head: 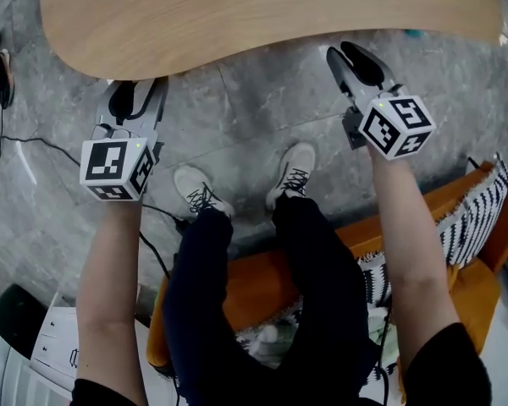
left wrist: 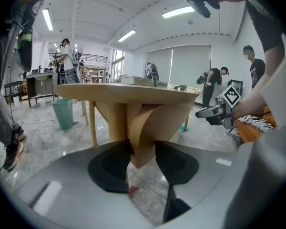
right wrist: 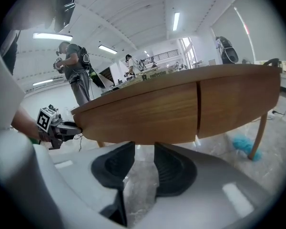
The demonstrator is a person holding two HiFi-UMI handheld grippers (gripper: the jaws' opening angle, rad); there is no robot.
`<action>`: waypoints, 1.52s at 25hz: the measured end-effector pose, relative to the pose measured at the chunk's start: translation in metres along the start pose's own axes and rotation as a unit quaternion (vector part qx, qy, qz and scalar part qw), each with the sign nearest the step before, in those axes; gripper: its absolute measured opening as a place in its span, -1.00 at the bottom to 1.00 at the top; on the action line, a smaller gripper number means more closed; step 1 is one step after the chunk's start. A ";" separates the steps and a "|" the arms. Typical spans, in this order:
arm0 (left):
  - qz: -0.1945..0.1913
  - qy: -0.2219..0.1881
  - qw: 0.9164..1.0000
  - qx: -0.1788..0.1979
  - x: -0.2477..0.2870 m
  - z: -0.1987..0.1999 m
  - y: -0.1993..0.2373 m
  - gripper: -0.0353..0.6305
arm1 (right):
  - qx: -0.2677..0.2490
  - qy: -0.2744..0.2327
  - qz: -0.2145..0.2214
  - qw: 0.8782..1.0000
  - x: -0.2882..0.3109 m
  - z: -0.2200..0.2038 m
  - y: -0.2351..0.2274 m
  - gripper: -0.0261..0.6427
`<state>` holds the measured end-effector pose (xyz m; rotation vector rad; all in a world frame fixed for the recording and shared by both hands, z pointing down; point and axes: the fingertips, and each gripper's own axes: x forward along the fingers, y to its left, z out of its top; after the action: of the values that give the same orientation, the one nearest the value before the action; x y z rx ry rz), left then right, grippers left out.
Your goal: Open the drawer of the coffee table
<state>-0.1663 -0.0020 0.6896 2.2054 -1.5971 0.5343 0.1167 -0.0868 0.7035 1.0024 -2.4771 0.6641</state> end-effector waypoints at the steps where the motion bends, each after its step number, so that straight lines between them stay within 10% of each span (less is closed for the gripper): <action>1: -0.002 -0.001 1.000 0.000 0.001 0.001 0.000 -0.40 | -0.001 0.000 -0.003 1.000 -0.001 0.001 -0.005 -0.58; 22: -0.029 -0.008 1.000 0.006 -0.021 -0.013 -0.028 -0.48 | -0.091 0.029 -0.030 0.995 -0.018 0.013 -0.077 -0.42; 34: -0.044 0.006 0.998 0.036 -0.030 -0.020 -0.041 -0.50 | -0.309 0.141 0.072 0.938 -0.005 0.005 -0.060 -0.21; 38: -0.034 0.012 0.999 0.020 -0.031 -0.021 -0.041 -0.49 | -0.268 0.136 0.075 0.951 -0.008 0.002 -0.056 -0.21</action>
<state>-0.1381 0.0462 0.6891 2.2650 -1.5064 0.5752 0.1626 -0.1192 0.7133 0.4835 -2.3050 0.1329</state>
